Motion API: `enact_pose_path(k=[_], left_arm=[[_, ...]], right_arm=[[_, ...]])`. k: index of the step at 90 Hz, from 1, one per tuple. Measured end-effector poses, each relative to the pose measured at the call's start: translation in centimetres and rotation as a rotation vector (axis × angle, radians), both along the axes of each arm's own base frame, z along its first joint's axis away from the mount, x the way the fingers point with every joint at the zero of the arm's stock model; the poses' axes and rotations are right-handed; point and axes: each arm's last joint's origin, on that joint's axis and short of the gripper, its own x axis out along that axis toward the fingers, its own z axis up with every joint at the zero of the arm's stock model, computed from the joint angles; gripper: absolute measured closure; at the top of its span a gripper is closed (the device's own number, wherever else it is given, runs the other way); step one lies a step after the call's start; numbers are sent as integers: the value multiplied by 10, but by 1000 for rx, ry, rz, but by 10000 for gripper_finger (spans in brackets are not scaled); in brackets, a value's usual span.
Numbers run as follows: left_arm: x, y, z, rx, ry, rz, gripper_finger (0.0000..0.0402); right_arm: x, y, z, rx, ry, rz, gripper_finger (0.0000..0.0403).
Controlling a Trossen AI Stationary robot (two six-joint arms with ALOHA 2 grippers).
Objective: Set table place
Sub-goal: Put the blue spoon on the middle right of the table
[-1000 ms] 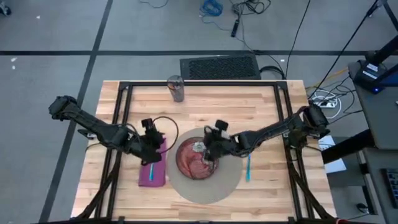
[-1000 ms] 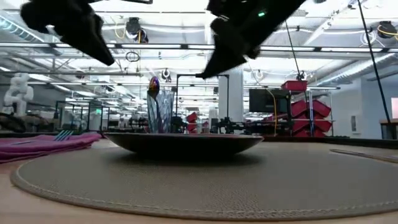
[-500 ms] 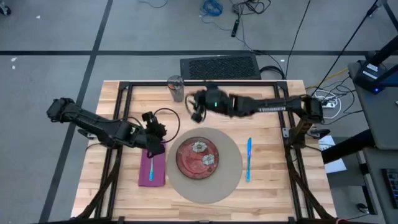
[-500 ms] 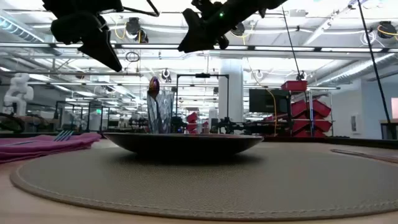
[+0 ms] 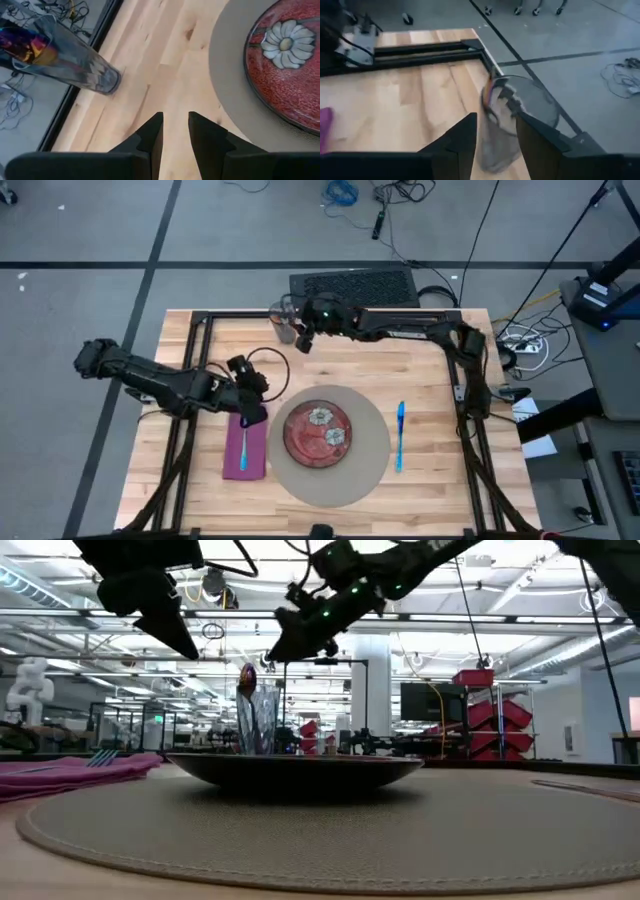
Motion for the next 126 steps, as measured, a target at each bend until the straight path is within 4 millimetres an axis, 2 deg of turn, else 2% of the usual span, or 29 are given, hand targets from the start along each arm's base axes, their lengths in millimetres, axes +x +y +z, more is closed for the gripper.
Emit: enact_pose_path(k=[14,28,43,61,88,126], left_arm=[[0,1,0,-7,7,-7,323],[0,1,0,-1,13,-15,323],[0,1,0,-1,12,-13,323],[1,1,0,-2,8,-14,323],[2,1,1,-4,-7,-16,323],[2,1,1,0,-3,-21,323]], right_arm=[[13,-11,3,-22,11,-4,275],[22,-21,-8,-4,62,1,275],[27,-29,-9,8,46,24,275],[28,-31,-8,5,25,34,274],[26,-35,-8,33,17,25,250],[21,-35,6,28,-20,-11,251]])
